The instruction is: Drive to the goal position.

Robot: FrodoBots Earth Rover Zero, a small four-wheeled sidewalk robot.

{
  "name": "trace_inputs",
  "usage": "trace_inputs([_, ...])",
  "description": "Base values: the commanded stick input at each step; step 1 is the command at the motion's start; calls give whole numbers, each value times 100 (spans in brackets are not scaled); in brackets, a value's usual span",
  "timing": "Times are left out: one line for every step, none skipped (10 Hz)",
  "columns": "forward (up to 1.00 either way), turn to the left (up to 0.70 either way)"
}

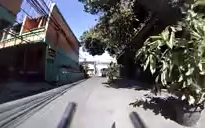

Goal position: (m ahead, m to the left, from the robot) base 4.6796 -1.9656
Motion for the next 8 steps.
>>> trace_inputs([100, 21])
trace_inputs([100, 17])
trace_inputs([100, 16])
trace_inputs([100, 12])
trace_inputs([100, 7])
trace_inputs([100, 2])
trace_inputs([100, 3])
trace_inputs([100, 6])
